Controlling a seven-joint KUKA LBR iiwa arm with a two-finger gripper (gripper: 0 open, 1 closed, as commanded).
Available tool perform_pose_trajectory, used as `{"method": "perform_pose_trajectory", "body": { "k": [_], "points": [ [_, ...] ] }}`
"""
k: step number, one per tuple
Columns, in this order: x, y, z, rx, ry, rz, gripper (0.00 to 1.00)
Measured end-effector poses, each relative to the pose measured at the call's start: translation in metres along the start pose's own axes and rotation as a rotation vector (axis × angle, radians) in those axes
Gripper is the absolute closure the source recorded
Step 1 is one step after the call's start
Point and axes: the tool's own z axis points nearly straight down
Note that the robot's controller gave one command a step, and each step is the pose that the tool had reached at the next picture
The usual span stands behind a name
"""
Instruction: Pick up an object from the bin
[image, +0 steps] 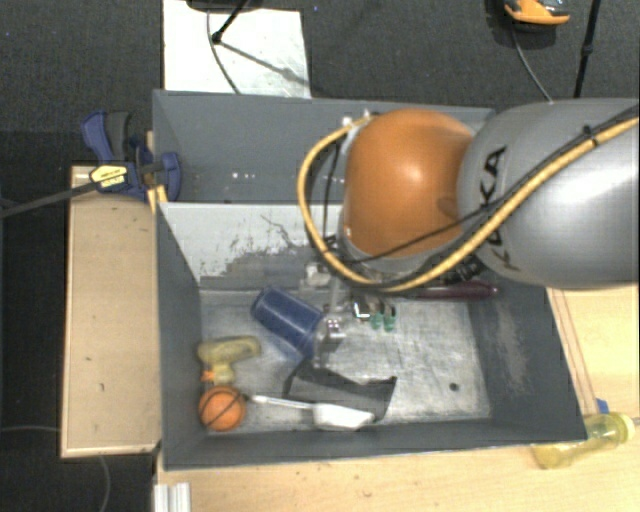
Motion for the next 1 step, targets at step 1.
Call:
{"method": "perform_pose_trajectory", "body": {
  "k": [1],
  "points": [
    [-0.0016,-0.0009,-0.0045,-0.001,-0.008,0.004,0.00]
  ]
}}
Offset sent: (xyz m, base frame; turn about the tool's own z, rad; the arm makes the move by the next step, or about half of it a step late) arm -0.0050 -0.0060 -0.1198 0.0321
